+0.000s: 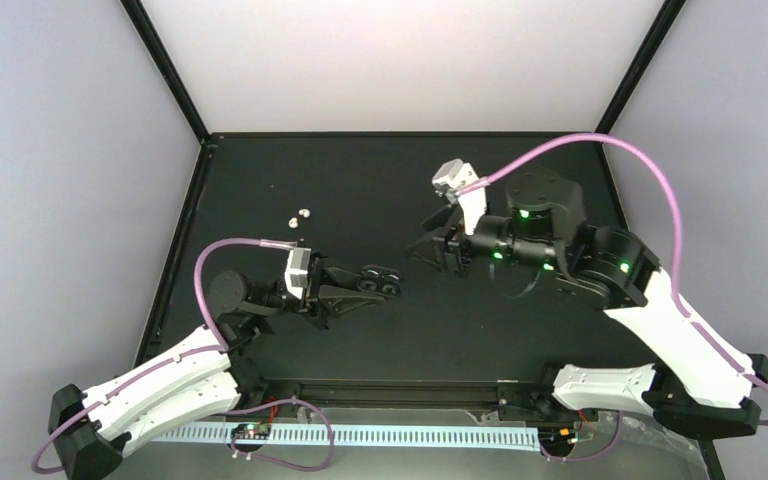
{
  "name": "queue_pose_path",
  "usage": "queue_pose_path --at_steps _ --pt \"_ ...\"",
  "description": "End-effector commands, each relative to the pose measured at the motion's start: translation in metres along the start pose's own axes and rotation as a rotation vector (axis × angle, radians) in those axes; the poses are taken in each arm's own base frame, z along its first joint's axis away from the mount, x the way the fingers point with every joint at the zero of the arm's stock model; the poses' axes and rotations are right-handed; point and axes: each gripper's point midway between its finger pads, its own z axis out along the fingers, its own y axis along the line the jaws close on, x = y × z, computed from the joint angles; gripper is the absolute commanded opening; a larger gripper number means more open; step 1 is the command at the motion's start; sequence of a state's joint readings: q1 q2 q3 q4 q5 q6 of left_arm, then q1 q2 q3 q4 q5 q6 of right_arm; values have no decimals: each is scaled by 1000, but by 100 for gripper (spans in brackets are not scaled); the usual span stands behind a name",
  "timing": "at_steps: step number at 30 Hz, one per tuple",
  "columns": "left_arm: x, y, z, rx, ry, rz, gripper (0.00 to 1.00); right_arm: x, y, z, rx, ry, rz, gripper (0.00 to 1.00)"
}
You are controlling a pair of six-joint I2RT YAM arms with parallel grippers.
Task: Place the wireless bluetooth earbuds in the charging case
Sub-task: Close the charging case.
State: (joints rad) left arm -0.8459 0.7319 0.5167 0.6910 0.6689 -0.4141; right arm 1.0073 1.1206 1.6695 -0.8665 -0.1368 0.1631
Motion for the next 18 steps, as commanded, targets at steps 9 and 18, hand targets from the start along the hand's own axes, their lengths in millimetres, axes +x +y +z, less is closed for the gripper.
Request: queue_pose_path --at_steps 9,18 --pt "-20 -22 -2 92 -58 43 2 27 7 31 -117 83 31 56" --pt "-22 -19 -1 78 -62 45 2 31 21 28 -202 93 11 56"
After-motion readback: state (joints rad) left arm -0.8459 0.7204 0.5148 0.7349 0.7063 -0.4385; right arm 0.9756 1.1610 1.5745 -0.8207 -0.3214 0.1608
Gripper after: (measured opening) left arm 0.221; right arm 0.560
